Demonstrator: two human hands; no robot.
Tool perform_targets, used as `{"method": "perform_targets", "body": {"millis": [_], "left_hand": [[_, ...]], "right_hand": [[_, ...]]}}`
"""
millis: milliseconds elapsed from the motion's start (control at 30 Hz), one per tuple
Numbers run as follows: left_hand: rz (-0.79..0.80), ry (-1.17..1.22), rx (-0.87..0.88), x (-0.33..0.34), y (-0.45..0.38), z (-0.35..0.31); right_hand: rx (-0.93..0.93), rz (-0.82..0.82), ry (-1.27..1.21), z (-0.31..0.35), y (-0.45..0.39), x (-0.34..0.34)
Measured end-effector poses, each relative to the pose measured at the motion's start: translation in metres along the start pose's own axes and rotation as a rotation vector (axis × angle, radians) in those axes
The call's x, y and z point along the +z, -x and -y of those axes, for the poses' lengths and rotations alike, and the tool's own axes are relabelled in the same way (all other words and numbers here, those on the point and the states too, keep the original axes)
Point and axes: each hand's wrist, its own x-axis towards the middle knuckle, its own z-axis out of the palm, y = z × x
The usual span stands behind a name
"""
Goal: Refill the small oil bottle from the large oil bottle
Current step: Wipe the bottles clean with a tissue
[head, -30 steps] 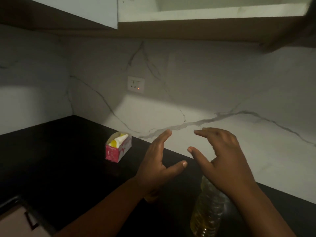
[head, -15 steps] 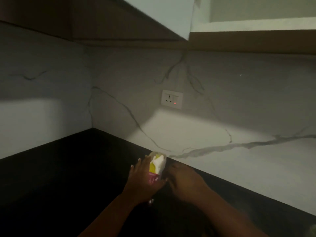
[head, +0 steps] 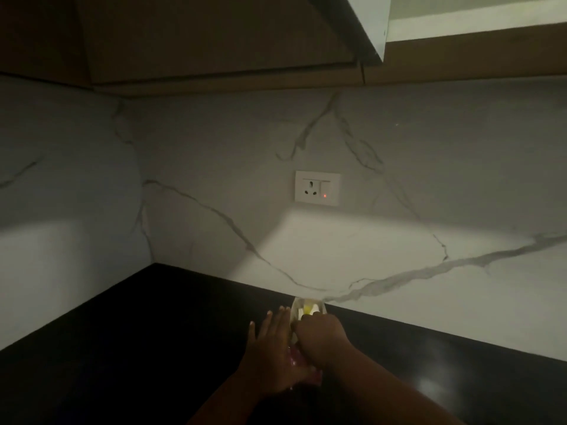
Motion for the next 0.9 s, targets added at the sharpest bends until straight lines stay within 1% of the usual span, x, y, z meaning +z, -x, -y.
{"method": "perform_targets", "body": {"millis": [133,267,400,500,667,800,900], "left_hand": [[0.01,0.0,-0.004,0.003,-0.007,0.006],[0.011,0.026,0.001,0.005,-0.012,0.008],[0.044,0.037,0.009,0.01,-0.017,0.005],[0.07,0.002,0.011,0.008,-0.025,0.003],[0.088,-0.079,0.036,0.003,-0.041,0.004],[0.118,-0.121,0.037,0.005,-0.05,0.005],[0.139,-0.123,0.026,0.01,-0.053,0.005]], "right_hand": [[0.024,-0.011,0.013,-0.007,-0.009,0.003],[0.059,0.003,-0.043,-0.013,-0.017,0.005],[0.062,-0.05,0.014,-0.019,-0.022,0.009],[0.042,-0.054,0.042,-0.025,-0.029,0.013],[0.078,0.0,-0.023,-0.034,-0.035,0.016],[0.076,-0.05,-0.04,-0.04,-0.036,0.021],[0.076,-0.069,0.004,-0.042,-0.035,0.025]]}}
